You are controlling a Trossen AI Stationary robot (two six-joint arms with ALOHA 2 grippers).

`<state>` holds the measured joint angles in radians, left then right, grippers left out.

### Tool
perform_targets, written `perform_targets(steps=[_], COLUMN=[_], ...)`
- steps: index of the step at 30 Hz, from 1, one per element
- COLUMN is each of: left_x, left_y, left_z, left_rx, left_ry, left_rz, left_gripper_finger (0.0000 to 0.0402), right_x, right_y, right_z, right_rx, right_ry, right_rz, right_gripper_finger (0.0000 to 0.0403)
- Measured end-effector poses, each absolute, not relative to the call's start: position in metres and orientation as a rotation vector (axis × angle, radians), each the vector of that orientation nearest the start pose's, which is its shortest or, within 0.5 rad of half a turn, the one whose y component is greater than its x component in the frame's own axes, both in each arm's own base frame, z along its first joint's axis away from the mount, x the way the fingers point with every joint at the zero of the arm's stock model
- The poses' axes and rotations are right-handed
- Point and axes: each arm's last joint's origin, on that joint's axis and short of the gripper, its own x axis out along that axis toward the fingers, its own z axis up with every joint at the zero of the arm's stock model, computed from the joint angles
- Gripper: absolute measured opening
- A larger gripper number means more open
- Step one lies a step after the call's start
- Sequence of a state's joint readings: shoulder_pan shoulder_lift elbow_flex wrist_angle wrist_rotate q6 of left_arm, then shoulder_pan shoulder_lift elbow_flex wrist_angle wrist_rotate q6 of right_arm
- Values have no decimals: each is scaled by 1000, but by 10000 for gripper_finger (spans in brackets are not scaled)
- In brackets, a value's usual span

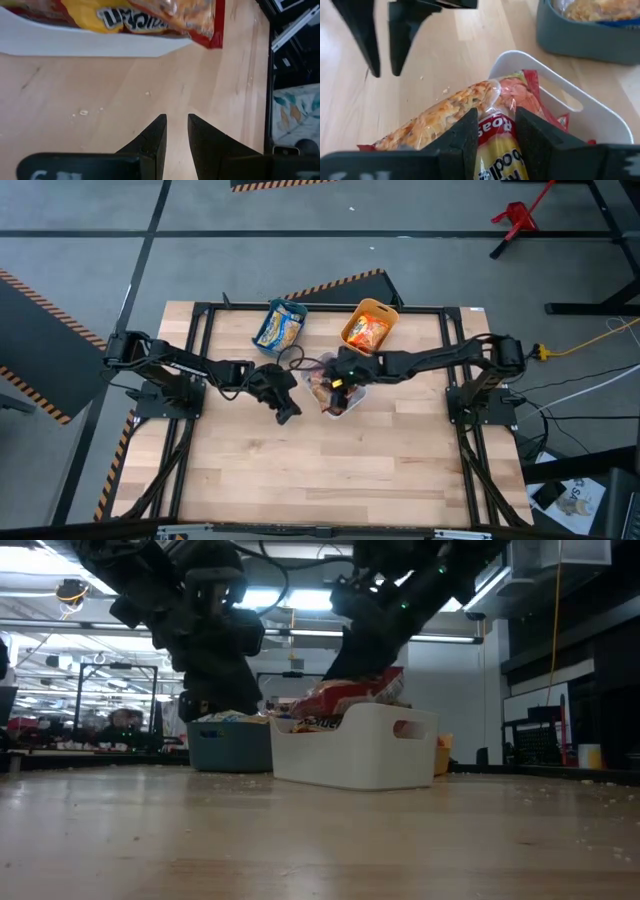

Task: Sort Maruchan noodles
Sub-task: Put the red noodle pack into the white bin, then return to Home Position

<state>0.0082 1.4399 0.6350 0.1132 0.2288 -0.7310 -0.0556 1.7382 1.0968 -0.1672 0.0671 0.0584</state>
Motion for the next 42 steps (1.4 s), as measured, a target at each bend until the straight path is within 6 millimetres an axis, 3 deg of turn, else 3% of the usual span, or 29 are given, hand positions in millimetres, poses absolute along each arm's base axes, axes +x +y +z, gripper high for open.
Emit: perform_targets(steps=[6, 11, 13, 16, 19, 25, 29, 32, 35, 39, 42], left_x=[273, 271, 269, 261, 247, 208, 179, 153, 129, 107, 101], left_y=[-4, -3, 1, 9, 17, 23, 25, 20, 14, 9, 9], left_z=[169, 176, 185, 207, 234, 285, 309, 328, 339, 330, 309], left_rx=[-782, -812, -819, -826, -797, -714, -615, -400, -289, -249, -285], left_ry=[730, 712, 675, 583, 472, 227, 86, -41, -145, -200, -196], left_rz=[65, 25, 11, -14, -82, -168, -170, -241, -282, -289, -272], left_gripper_finger=[73, 73, 73, 73, 73, 73, 73, 73, 73, 73, 73], right_x=[356, 352, 348, 336, 314, 251, 202, 169, 135, 103, 88], right_y=[-33, -36, -36, -38, -40, -36, -31, -31, -33, -30, -28], right_z=[181, 202, 220, 267, 306, 390, 416, 423, 406, 366, 332], right_rx=[35, 18, -10, -57, -73, -75, -47, -41, 9, 108, 169], right_ry=[740, 702, 668, 537, 456, 258, 261, 187, 157, 45, -58], right_rz=[-151, -122, -118, -137, -151, -324, -343, -379, -395, -341, -343], right_gripper_finger=[117, 117, 117, 117, 117, 117, 117, 117, 117, 117, 117])
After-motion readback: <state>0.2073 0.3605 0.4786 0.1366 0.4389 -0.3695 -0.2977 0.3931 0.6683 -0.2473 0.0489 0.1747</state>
